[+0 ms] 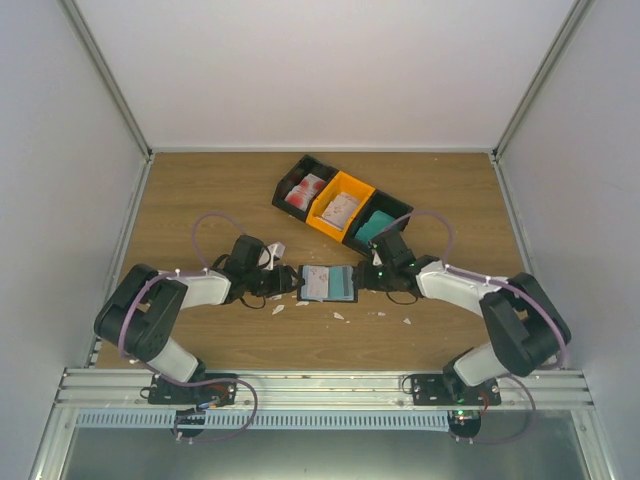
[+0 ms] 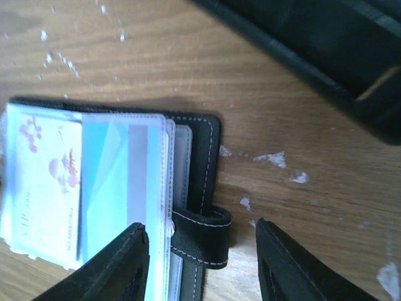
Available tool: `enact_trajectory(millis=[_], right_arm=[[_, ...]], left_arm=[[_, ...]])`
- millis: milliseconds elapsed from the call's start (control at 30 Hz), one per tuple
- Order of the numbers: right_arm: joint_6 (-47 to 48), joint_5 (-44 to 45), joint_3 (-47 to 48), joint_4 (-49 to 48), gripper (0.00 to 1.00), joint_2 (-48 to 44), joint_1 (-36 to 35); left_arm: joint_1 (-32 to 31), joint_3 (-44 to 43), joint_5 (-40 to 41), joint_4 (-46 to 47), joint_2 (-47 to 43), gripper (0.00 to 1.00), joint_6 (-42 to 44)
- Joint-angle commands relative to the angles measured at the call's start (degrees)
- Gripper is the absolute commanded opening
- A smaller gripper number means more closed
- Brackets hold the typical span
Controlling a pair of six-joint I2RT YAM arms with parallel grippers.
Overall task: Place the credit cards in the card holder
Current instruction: Close the card holder at the center of the board.
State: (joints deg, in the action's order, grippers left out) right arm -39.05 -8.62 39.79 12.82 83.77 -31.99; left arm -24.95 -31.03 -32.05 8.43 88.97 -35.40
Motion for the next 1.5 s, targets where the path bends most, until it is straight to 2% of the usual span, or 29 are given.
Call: enact_trajectory(millis=[0, 233, 533, 800, 967, 1367, 1467], right_arm=[[0.0, -2.4, 0.5, -3.4, 0.46, 4.0, -1.1], [-0.9, -2.0, 0.4, -4.0, 0.16, 4.9, -1.6], [-0.8, -1.9, 1.8, -2.1, 0.01, 1.4, -1.7], [0.2, -3.6, 5.2, 1.2, 0.0, -2.8, -2.1], [1.3, -7.9, 7.3, 0.5, 0.0, -2.4, -2.3], [-0.3, -18.2, 10.4, -12.5, 0.0, 8.4, -5.7], [-1.3, -19.8, 10.2, -16.7, 0.01, 11.6, -6.2]], left_arm=[[0.2, -1.1, -0.8, 0.4, 1.2, 0.53, 0.6], [0.2, -1.2, -1.1, 0.4, 2.1, 0.49, 0.9], [0.1, -1.6, -1.5, 0.7, 3.1, 0.48, 1.2], [0.2, -2.0, 0.1, -0.1, 4.3, 0.46, 2.1], [0.2, -2.3, 0.2, 0.3, 5.9, 0.44, 2.4], [0.1, -2.3, -1.3, 3.7, 9.4, 0.38, 2.0], [0.1, -1.7, 1.1, 3.5, 8.6, 0.37, 1.0]])
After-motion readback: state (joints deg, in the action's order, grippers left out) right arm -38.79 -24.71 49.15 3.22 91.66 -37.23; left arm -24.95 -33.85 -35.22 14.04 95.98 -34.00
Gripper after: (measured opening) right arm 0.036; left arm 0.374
